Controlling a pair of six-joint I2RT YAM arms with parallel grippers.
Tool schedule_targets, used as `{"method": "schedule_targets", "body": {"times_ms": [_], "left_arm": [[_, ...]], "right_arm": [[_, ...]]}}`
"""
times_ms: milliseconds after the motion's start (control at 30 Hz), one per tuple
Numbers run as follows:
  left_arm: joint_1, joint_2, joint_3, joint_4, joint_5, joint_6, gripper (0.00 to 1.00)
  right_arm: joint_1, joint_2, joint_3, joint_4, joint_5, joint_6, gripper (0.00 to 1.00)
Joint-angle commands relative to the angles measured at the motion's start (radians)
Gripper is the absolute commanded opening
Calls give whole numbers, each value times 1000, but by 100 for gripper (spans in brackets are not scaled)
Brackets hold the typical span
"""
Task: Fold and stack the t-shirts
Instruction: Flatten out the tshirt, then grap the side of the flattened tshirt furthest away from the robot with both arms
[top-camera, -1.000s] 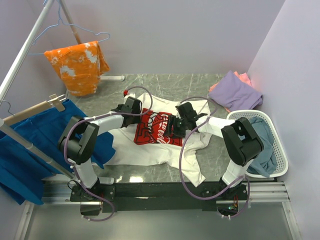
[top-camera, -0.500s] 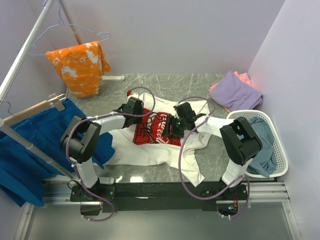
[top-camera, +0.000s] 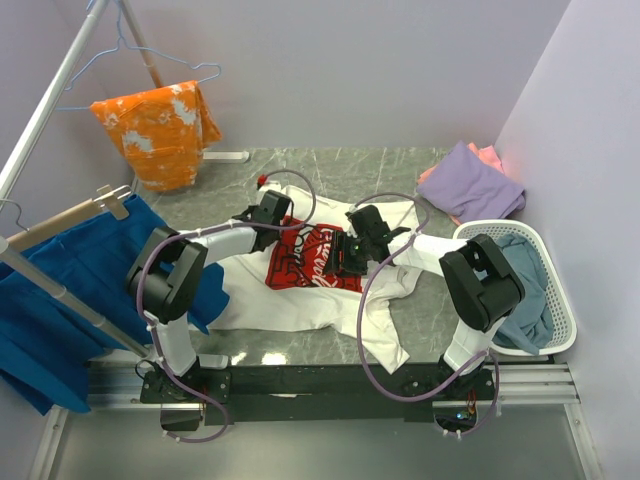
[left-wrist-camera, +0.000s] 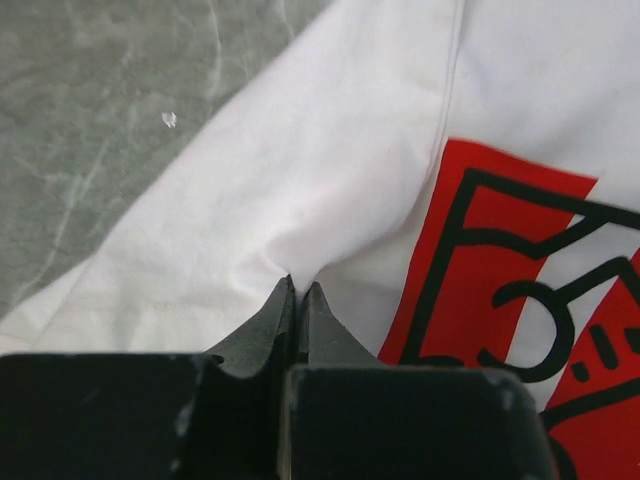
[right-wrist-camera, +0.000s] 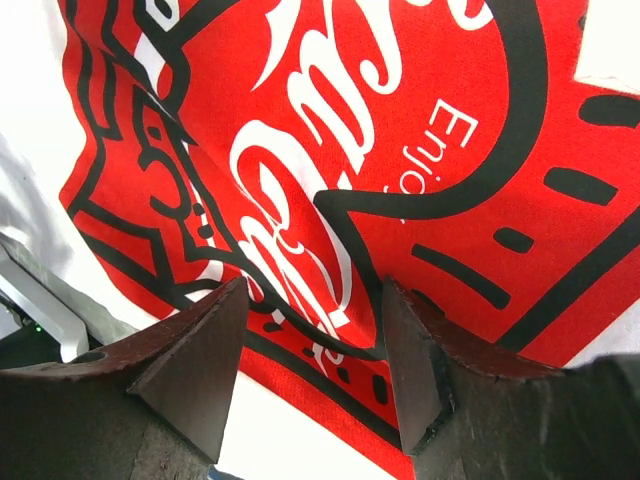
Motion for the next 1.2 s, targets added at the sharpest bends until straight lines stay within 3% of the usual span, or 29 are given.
{"method": "schedule_targets", "body": {"times_ms": [0,200,400,467,567,600,633,667,733,800,933,1167], "left_arm": [[0,-17,92,-33,-88,19,1],[56,32,239,-58,-153,78,1],[220,161,377,-63,-234,126,3],[250,225,394,-14,-268,140,23],[297,329,487,-48,-346,144,38],[314,348,521,-75,-346,125,61],[319,362,578,-108,-361,111,74],[319,363,592,-140,-366,103,79],[313,322,549,-118,-346,98,94],[294,210,456,-50,-282,92,98],[213,5,357,-50,-159,35,100],[7,-167,103,-18,-1,-130,99]], "right_arm": [[7,13,-43,-70,79,-31,63],[7,16,-54,-101,123,-37,63],[8,-20,-72,-106,137,-54,63],[7,-30,-71,-103,141,-54,63],[3,-40,-55,-110,166,-57,63],[3,-44,-51,-113,192,-57,63],[-1,-58,-37,-121,209,-56,64],[-9,-69,-31,-124,227,-56,65],[-38,-99,-5,-135,296,-50,66],[-65,-118,17,-143,339,-45,67],[-173,-126,73,-110,341,-40,69],[-302,20,210,-120,232,-33,68]]}}
